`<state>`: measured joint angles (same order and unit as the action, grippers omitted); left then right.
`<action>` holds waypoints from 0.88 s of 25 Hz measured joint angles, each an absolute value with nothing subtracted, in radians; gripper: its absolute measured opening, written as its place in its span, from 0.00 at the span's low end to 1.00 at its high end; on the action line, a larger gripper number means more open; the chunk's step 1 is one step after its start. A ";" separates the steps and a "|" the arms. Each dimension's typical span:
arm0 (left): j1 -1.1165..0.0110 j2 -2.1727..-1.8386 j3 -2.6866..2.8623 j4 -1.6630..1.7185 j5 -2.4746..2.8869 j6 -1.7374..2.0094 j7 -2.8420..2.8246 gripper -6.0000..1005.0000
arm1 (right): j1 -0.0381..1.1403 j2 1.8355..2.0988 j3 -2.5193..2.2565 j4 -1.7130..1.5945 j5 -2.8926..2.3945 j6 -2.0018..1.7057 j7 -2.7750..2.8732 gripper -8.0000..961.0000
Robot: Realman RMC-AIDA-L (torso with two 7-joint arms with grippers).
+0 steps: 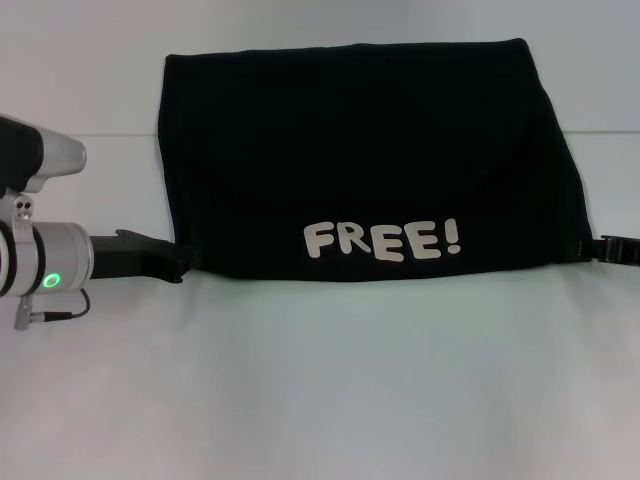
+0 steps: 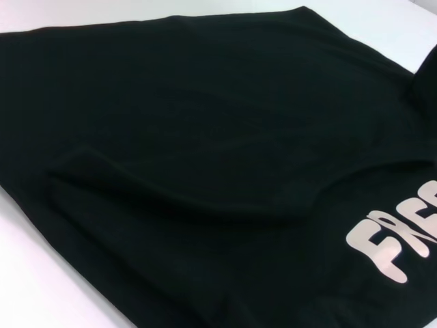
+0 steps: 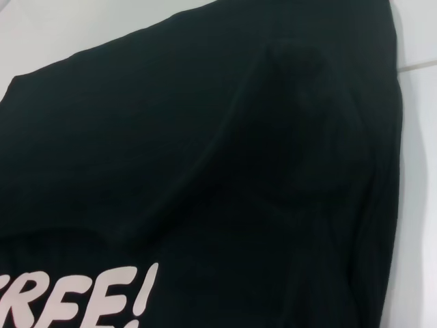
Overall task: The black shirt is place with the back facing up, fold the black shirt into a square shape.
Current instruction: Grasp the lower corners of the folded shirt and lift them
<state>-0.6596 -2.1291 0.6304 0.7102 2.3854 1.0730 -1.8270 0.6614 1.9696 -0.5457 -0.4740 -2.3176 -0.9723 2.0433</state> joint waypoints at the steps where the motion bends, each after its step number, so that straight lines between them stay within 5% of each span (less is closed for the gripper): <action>1: -0.660 -2.129 0.630 0.710 2.385 1.073 -1.827 0.03 | 0.661 1.970 -0.546 -0.474 -2.318 -0.973 2.043 0.57; 8: -0.658 -2.129 0.629 0.710 2.385 1.073 -1.827 0.04 | 0.660 1.970 -0.545 -0.474 -2.317 -0.971 2.037 0.12; 13: -0.659 -2.129 0.629 0.706 2.385 1.073 -1.827 0.04 | 0.657 1.970 -0.546 -0.474 -2.316 -0.967 2.035 0.01; 22: -0.614 -2.128 0.619 0.794 2.385 1.226 -1.840 0.04 | 0.583 1.974 -0.538 -0.541 -2.292 -1.054 2.004 0.01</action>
<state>-0.6145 -2.1283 0.6189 0.7943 2.3852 1.2258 -1.8399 0.5828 1.9736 -0.5377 -0.5411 -2.2920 -1.0543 2.0038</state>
